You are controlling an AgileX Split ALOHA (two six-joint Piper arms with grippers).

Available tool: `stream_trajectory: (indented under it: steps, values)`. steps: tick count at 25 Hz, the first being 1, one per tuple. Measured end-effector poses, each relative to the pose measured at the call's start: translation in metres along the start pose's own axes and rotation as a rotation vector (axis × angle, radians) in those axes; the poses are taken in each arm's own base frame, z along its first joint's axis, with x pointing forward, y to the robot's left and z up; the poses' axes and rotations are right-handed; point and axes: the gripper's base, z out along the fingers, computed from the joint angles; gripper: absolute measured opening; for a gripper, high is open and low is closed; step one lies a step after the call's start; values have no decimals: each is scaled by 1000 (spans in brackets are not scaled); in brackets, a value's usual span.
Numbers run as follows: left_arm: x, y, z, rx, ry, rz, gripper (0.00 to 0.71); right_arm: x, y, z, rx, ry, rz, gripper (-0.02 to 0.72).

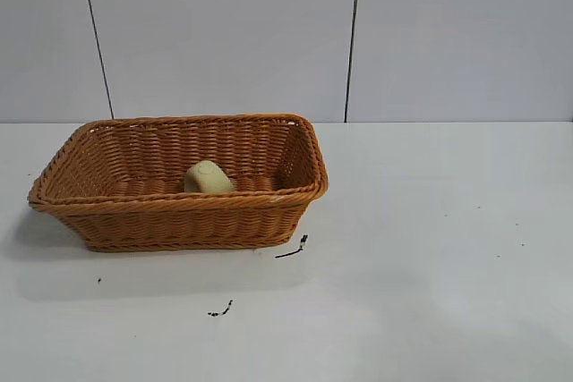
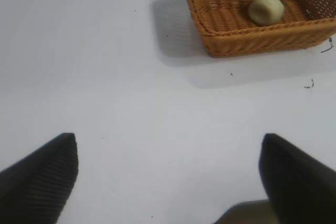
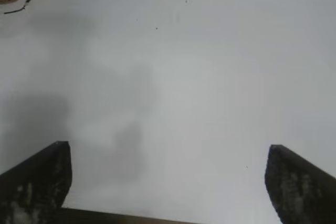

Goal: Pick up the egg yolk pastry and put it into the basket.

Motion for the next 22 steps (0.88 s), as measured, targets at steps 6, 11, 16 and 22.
stream_trajectory:
  steps: [6, 11, 16, 22]
  values:
    - [0, 0, 0, 0, 0, 0, 696, 19, 0, -25, -2, -221, -3, 693]
    - [0, 0, 0, 0, 0, 0, 696, 26, 0, -33, -3, -293, -5, 693]
    - [0, 0, 0, 0, 0, 0, 696, 27, 0, -33, -5, -294, -6, 693]
    - [0, 0, 0, 0, 0, 0, 696, 27, 0, -33, -6, -294, -6, 693]
